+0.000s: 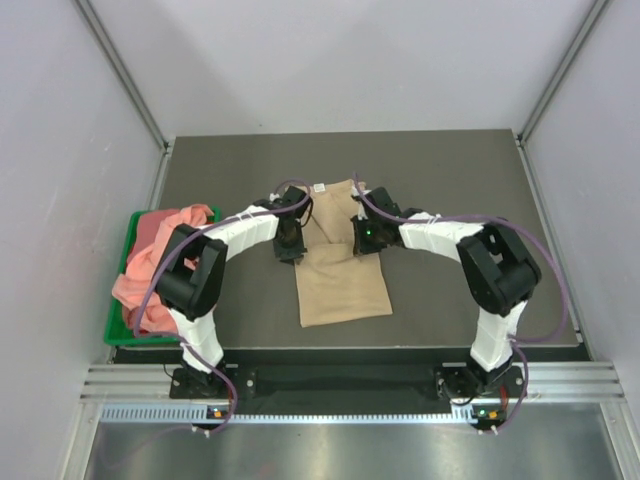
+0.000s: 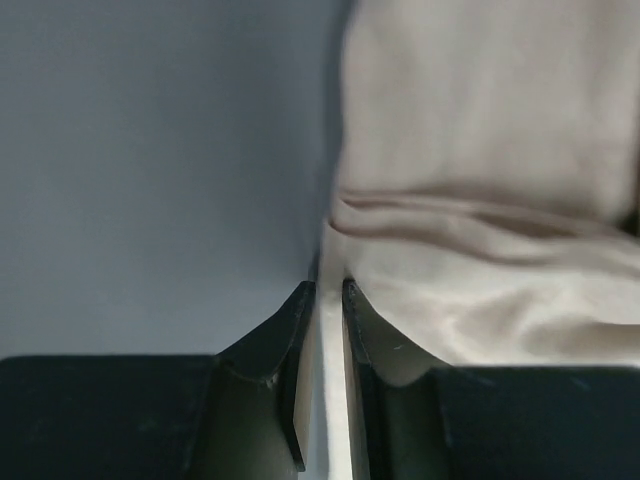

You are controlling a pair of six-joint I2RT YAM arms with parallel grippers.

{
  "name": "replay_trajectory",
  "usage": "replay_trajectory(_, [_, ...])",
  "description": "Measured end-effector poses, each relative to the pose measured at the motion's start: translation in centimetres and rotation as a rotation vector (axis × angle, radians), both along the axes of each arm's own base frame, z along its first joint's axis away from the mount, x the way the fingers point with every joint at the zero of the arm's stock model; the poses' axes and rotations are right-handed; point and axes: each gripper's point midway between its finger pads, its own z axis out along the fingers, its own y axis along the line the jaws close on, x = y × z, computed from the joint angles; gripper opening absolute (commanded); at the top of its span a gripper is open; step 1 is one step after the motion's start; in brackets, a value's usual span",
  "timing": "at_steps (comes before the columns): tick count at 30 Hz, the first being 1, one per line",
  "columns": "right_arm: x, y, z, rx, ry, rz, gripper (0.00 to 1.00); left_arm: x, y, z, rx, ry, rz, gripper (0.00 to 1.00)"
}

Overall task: Fold and stack the t-shirts
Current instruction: Fold the tshirt

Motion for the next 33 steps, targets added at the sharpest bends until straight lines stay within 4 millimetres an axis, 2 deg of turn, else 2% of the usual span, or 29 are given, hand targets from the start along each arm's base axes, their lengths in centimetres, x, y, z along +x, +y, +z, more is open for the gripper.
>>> replay_trajectory(2, [0.7,-0.5,-1.4,0.014,0.034,-0.016,0.03,0.5,0.6,-0.5,0.012,0.001,0.022,0.22])
replay_trajectory(5, [2.0,-1.2,-1.3,0.031,0.014,-0.035,0.04,0.7,0.7,-0.6,0.009,0.003,0.034,0.22])
replay_trajectory(11, [1.9,-1.0,-1.1,0.046,0.016,-0.014,0.09,1.0,0.8,-0.4,0.024,0.007,0.044,0.22])
replay_trajectory(12, [1.8,-1.1,-0.9,0.045,0.019,-0.013,0.11,1.1,0.8,-0.3,0.026,0.005,0.045,0.24])
replay_trajectory(13, [1.6,-1.2,-0.7,0.041,0.024,-0.013,0.17,1.2,0.8,0.0,0.028,0.003,0.045,0.25])
replay_trajectory(17, [0.6,-2.2,1.3,0.025,0.029,-0.033,0.32,2.4,0.4,2.3,0.015,-0.040,0.034,0.37])
replay_trajectory(21, [-1.1,-3.3,5.0,0.062,-0.007,-0.073,0.39,1.7,-0.2,7.0,-0.075,-0.116,-0.006,0.40])
replay_trajectory(23, [-3.0,-4.4,6.2,0.088,-0.018,-0.096,0.44,-0.2,-0.4,8.9,-0.135,-0.143,-0.027,0.41])
replay_trajectory(26, [-6.6,-6.3,5.5,0.096,0.014,-0.127,0.47,-5.1,-0.7,10.1,-0.231,-0.149,-0.072,0.40])
replay_trajectory(28, [-9.2,-7.7,3.9,0.082,0.064,-0.149,0.47,-8.6,-1.0,9.1,-0.287,-0.108,-0.097,0.40])
replay_trajectory(31, [-12.4,-9.2,1.2,0.055,0.152,-0.169,0.45,-13.5,-0.5,5.7,-0.305,0.008,-0.107,0.43])
replay_trajectory(33, [-14.1,-10.0,-0.3,0.039,0.200,-0.178,0.45,-15.3,-0.3,4.3,-0.298,0.056,-0.110,0.44])
